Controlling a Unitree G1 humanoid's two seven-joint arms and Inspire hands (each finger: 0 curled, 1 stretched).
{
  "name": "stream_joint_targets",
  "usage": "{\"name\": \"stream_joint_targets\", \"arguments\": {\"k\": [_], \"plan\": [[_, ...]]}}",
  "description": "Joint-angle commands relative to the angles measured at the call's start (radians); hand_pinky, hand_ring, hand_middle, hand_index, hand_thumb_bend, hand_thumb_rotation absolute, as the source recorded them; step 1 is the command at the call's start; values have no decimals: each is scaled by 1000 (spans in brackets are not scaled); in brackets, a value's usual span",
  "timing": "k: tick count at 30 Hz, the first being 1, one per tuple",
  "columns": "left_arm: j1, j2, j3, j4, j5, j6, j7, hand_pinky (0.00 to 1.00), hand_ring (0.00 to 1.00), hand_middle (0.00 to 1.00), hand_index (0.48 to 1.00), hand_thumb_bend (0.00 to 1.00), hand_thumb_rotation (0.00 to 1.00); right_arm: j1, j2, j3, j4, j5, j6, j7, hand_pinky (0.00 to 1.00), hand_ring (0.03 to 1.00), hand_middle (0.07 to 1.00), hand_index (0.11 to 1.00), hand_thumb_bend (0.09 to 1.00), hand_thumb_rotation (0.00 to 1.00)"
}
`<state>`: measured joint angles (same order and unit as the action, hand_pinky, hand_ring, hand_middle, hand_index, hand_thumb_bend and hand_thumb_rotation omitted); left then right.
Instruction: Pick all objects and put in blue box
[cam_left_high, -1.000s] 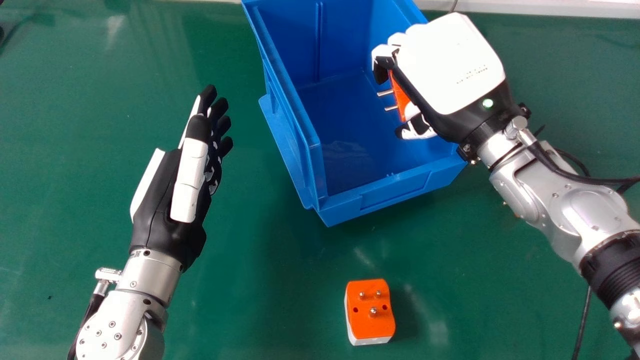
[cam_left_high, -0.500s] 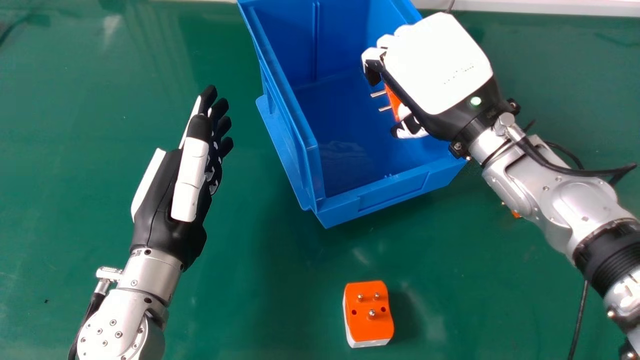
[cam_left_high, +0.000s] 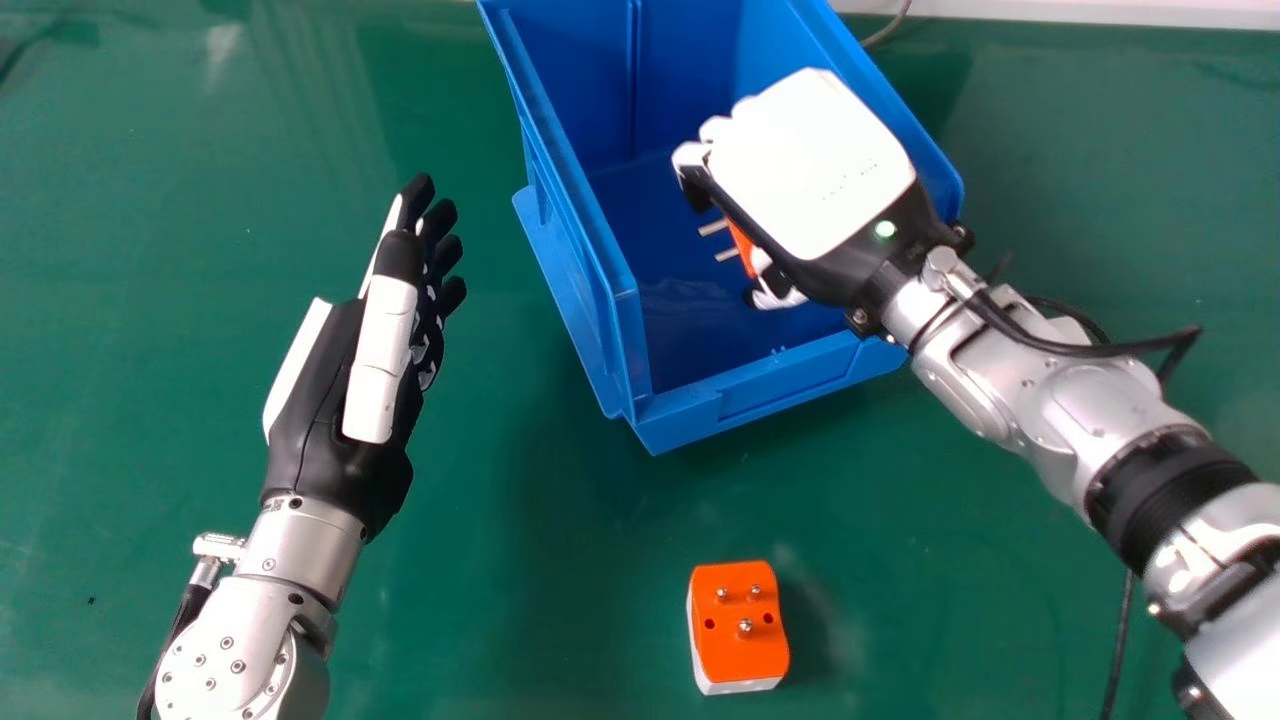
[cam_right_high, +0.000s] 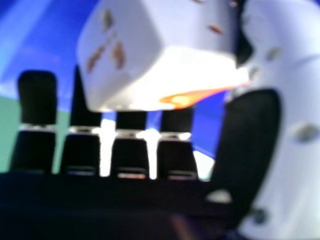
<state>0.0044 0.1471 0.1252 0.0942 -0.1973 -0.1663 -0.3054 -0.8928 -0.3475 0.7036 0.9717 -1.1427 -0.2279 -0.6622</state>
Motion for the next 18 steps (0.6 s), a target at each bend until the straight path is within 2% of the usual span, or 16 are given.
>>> {"name": "stream_joint_targets", "arguments": {"k": [1,6,10,15,18], "plan": [[-11,4,2,-4,-3,-28,-5,1000,1000,1000,1000,866,983,-49,4,3,2,9,8,-20,310,456,536,508,496,0],[-12,6,1,-7,-6,-19,-7,1000,1000,1000,1000,862,983,-56,6,15,9,6,14,-21,307,453,532,512,495,0],[-13,6,2,-3,-5,-22,-8,1000,1000,1000,1000,863,982,-58,3,21,5,7,15,-12,305,452,531,516,495,0],[-17,7,4,3,-12,-21,-15,1000,1000,1000,1000,862,981,-57,0,29,-5,0,28,-4,303,449,529,518,495,0],[-16,7,4,1,-9,-21,-15,1000,1000,1000,1000,862,981,-55,-2,34,-13,2,33,1,303,449,529,518,495,0]]}}
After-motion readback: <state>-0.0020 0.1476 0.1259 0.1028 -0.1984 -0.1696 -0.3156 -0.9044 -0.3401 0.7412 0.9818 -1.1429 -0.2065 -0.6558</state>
